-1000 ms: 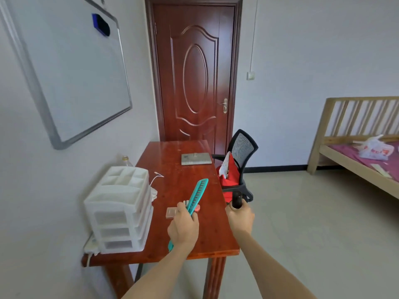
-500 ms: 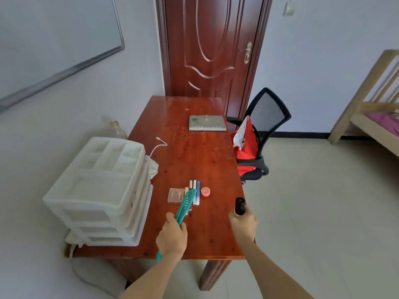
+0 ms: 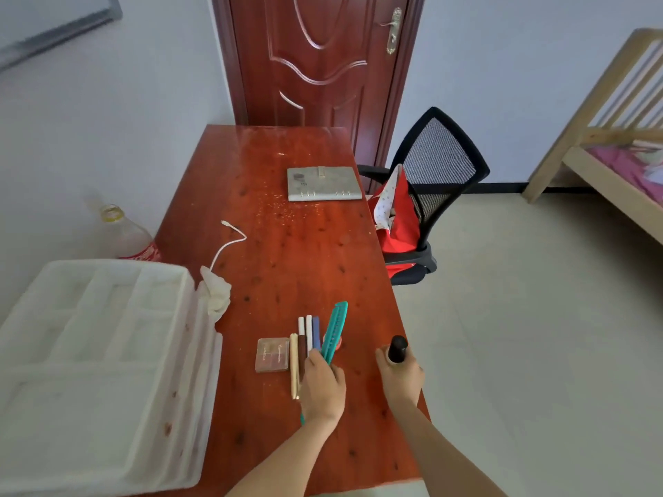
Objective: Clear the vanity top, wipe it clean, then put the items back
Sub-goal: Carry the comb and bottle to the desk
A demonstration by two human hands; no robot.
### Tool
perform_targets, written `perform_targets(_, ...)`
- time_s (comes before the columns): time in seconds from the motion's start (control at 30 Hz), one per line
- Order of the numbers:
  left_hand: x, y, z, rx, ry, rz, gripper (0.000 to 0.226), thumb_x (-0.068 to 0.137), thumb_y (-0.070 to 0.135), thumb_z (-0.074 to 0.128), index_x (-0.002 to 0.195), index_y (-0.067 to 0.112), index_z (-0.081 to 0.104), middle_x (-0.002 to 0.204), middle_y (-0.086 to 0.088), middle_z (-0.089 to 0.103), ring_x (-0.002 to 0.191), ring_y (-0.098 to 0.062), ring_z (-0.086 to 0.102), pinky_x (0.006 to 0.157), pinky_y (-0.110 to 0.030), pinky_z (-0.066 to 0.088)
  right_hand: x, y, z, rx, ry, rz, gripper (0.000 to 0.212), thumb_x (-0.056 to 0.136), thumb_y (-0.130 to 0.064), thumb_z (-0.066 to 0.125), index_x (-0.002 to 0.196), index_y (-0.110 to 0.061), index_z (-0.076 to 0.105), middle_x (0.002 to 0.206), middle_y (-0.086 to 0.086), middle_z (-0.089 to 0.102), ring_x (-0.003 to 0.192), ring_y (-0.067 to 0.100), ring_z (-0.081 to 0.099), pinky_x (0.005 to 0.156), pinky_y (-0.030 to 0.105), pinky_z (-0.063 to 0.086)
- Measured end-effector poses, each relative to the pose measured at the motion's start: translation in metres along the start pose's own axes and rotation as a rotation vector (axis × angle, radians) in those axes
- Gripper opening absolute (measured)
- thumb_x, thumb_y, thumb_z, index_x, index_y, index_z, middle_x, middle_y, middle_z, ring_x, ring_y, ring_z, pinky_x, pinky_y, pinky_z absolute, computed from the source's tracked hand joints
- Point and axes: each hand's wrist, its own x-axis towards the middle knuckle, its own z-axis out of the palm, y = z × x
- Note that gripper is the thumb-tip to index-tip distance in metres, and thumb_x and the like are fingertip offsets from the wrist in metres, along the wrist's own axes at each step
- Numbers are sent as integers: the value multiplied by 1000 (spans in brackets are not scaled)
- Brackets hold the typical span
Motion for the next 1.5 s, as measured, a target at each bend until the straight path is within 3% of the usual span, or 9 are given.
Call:
perform_targets(0.13, 14, 14, 23, -42, -79, 22, 44, 94, 12, 45, 135, 4, 33, 124, -12, 51, 112, -23, 56, 89, -28, 47, 26, 9, 2, -12, -40, 2, 17, 82, -33, 68, 89, -20, 60, 86, 1, 63, 83, 17, 58, 71, 27, 41)
perform_targets(0.27, 21, 23, 39, -63, -101, 18, 61, 92, 5, 46, 145, 1, 16, 144, -13, 35, 131, -23, 39, 104, -26, 35, 41, 10, 6, -27, -87, -42, 19, 80, -35, 70, 80, -23, 55, 86, 1, 63, 81, 17, 58, 69, 26, 42)
perform_targets(0.4, 23, 30, 50, -38, -151, -6, 50, 94, 5, 44, 140, 4, 23, 140, -12, 38, 129, -22, 41, 99, -25, 38, 45, 12, 3, -8, -115, -68, 20, 79, -30, 73, 78, -23, 54, 86, 3, 62, 79, 15, 58, 64, 19, 38)
perform_targets(0.57, 23, 33, 58, 23, -141, 8, 50, 96, 8, 45, 141, 6, 25, 140, -10, 35, 129, -18, 36, 102, -22, 35, 48, 25, -9, -72, -195, -156, 23, 77, -26, 74, 95, -25, 60, 92, -3, 59, 83, 6, 56, 67, 7, 38)
perform_targets(0.87, 10, 31, 54, 154, -112, 151, 51, 96, 22, 47, 142, 12, 26, 145, -5, 26, 135, -14, 26, 102, -18, 34, 55, 31, -27, -276, -405, -263, 37, 80, -23, 64, 114, -26, 48, 107, -1, 60, 95, 13, 57, 83, 24, 47)
perform_targets(0.97, 5, 24, 48, 358, -148, 271, 56, 98, 28, 42, 147, 13, 18, 155, -4, 13, 143, -16, 11, 111, -22, 23, 57, 27, -29, -340, -452, -299, 41, 87, -26, 61, 123, -20, 44, 114, -2, 61, 99, 14, 59, 83, 18, 45)
perform_targets(1.13, 1, 17, 44, 621, -263, 442, 62, 100, 28, 35, 150, 12, 2, 157, -8, -8, 144, -22, -9, 116, -35, 0, 63, 19, -18, -377, -463, -308, 54, 90, -33, 58, 137, -20, 34, 130, -3, 55, 115, 17, 56, 96, 26, 44)
perform_targets(1.4, 3, 15, 39, 612, -236, 470, 63, 99, 31, 37, 150, 13, 3, 158, -7, -3, 144, -23, -7, 115, -35, -3, 72, 9, 6, -334, -454, -279, 43, 90, -28, 61, 126, -20, 39, 125, -6, 58, 109, 16, 60, 92, 26, 48)
perform_targets(1.5, 5, 13, 32, 620, -226, 504, 64, 98, 31, 40, 149, 10, 8, 157, -9, 3, 144, -24, -4, 113, -35, -6, 72, 10, 7, -322, -433, -280, 50, 84, -35, 67, 125, -24, 40, 120, -8, 59, 107, 17, 60, 88, 25, 50)
